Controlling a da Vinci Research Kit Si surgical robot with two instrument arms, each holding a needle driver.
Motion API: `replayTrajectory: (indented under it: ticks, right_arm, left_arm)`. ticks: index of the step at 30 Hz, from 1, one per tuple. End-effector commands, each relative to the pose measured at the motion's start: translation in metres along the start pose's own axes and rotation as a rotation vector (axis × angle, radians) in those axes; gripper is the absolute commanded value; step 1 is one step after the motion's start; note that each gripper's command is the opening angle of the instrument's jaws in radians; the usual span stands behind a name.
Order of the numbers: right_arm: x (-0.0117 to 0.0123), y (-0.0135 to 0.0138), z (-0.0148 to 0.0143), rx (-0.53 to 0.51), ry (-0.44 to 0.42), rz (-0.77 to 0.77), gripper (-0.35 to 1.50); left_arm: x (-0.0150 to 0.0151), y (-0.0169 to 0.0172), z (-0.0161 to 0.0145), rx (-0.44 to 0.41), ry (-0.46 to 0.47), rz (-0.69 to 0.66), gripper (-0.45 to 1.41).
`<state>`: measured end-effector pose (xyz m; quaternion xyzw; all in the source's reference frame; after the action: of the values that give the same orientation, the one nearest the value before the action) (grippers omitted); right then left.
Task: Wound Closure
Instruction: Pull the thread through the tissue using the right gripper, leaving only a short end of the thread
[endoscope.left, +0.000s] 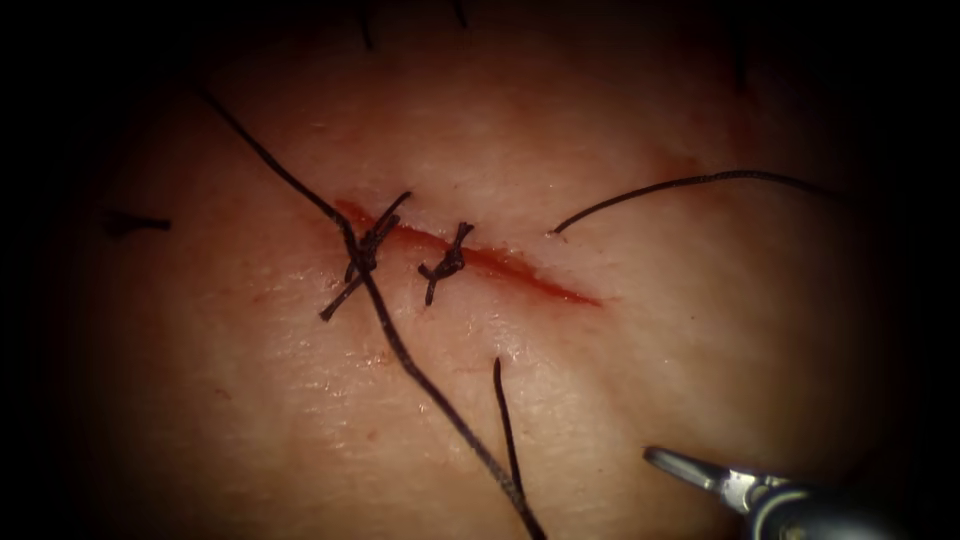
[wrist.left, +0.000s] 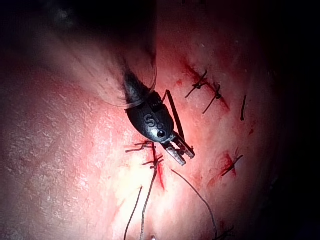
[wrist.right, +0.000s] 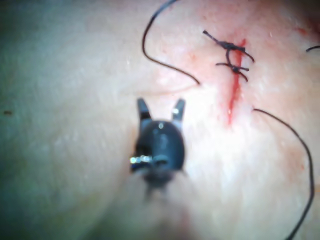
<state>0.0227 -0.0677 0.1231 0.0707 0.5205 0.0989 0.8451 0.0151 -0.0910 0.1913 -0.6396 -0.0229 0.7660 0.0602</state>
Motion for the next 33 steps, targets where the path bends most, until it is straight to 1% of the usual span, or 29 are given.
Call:
replayTrajectory:
  ticks: [1, 4, 9, 13, 18, 21, 26, 28, 29, 31, 32, 33]
  right_arm:
    - [-0.0007, 0.0005, 0.0012, -0.003, 0.002, 0.000, 1.33]
    - [-0.0015, 0.0020, 0.0025, -0.024, 0.002, 0.001, 1.33]
    - [-0.0025, 0.0038, 0.0060, -0.061, -0.002, -0.052, 1.33]
    - [-0.0026, 0.0039, 0.0088, -0.089, 0.002, -0.125, 1.30]
    - [-0.0037, 0.0034, 0.0115, -0.113, -0.002, -0.184, 1.27]
    - [-0.0042, 0.0033, 0.0124, -0.123, -0.006, -0.187, 1.25]
    - [-0.0041, 0.0037, 0.0134, -0.147, 0.007, -0.195, 1.23]
    - [-0.0040, 0.0039, 0.0139, -0.151, 0.005, -0.193, 1.16]
    - [-0.0040, 0.0040, 0.0141, -0.152, 0.005, -0.193, 1.11]
    - [-0.0039, 0.0043, 0.0146, -0.140, 0.013, -0.205, 0.59]
    - [-0.0040, 0.0043, 0.0147, -0.130, 0.020, -0.207, 0.14]
    - [-0.0040, 0.0043, 0.0147, -0.124, 0.024, -0.208, -0.18]
  left_arm:
    - [-0.0006, 0.0004, 0.0004, 0.006, -0.002, -0.004, -0.45]
    - [-0.0005, 0.0003, 0.0003, 0.014, -0.008, -0.005, -0.45]
    - [-0.0003, 0.0005, 0.0008, 0.008, 0.003, -0.005, -0.45]
    - [-0.0002, 0.0006, 0.0010, 0.006, 0.006, -0.005, -0.45]
    - [-0.0002, 0.0008, 0.0014, 0.000, 0.017, -0.004, -0.45]
    - [-0.0002, 0.0010, 0.0020, -0.003, 0.024, -0.003, -0.45]
    - [-0.0002, 0.0014, 0.0031, -0.005, 0.035, 0.001, -0.45]
    - [-0.0003, 0.0016, 0.0036, -0.003, 0.041, 0.003, -0.45]
    - [-0.0003, 0.0017, 0.0039, -0.005, 0.045, 0.004, -0.45]
    - [-0.0004, 0.0020, 0.0044, -0.013, 0.044, 0.007, -0.45]
    - [-0.0005, 0.0021, 0.0046, -0.014, 0.042, 0.008, -0.45]
    - [-0.0005, 0.0021, 0.0046, -0.016, 0.045, 0.009, -0.45]
